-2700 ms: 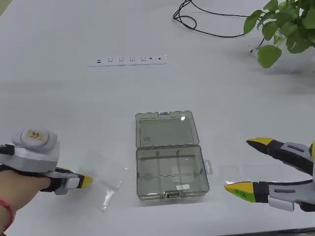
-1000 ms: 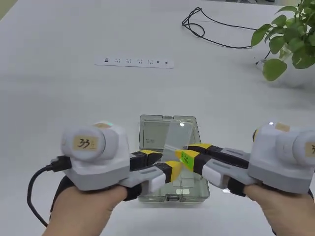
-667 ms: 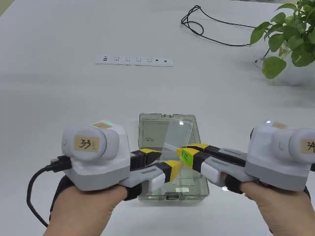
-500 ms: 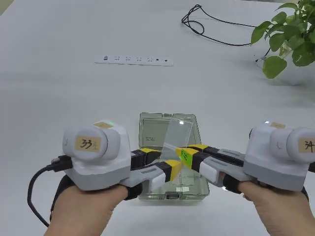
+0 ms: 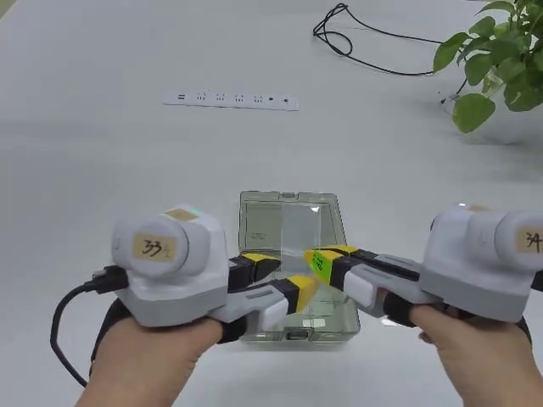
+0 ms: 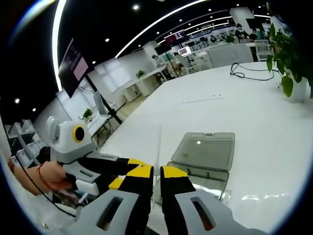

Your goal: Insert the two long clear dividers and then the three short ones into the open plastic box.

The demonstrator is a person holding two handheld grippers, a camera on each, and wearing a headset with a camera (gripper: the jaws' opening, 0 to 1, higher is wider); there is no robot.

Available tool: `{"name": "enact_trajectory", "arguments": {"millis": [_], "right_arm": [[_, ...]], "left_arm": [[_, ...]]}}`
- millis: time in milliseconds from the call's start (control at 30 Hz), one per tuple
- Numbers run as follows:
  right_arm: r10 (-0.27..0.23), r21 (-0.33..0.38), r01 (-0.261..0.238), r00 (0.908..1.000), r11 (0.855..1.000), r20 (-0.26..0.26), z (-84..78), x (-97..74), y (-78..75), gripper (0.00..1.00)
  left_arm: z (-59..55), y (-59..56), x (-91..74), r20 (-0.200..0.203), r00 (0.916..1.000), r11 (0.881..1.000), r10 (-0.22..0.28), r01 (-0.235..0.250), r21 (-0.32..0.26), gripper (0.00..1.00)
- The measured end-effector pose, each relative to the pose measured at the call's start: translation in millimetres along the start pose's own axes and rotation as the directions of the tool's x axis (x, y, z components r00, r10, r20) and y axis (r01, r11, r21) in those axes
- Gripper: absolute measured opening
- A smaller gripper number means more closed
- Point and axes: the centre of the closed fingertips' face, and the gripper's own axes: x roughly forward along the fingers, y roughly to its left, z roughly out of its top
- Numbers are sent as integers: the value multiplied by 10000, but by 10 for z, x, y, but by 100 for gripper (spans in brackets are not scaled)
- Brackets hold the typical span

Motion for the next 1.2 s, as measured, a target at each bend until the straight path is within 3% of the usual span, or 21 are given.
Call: {"name": "enact_trajectory", "arguments": {"millis": [267, 500, 633, 733, 967, 1067, 1200], "right_arm": [[-270, 215, 272, 9996, 9994, -97, 80, -55, -137, 6], [-716, 655, 753, 9959, 9950, -560, 54, -73, -322, 6], [-923, 1082, 1016, 9918, 9889, -878, 39, -75, -402, 6], [-1107, 1355, 1263, 9869, 9827, -1172, 15, -72, -444, 6], [-1409, 1862, 1853, 9633, 9649, -2286, -167, -43, -500, 6], [-1629, 2055, 2267, 9440, 9520, -2869, -261, -31, -526, 6], [-1735, 2303, 2578, 9274, 9384, -3313, -340, -3, -543, 6]], "left_arm": [[-72, 76, -114, -59, 9998, 9976, -207, 210, 654, 46], [-178, 207, -217, -214, 9994, 9913, -254, 279, 1287, 57], [-225, 265, -266, -278, 9989, 9785, -387, 435, 2017, 68], [-243, 306, -286, -324, 9984, 9730, -473, 534, 2245, 73], [-301, 385, -299, -534, 9970, 9619, -560, 682, 2646, 86], [-329, 407, -308, -620, 9962, 9568, -618, 769, 2806, 89], [-366, 426, -316, -723, 9944, 9510, -767, 947, 2943, 91]]}}
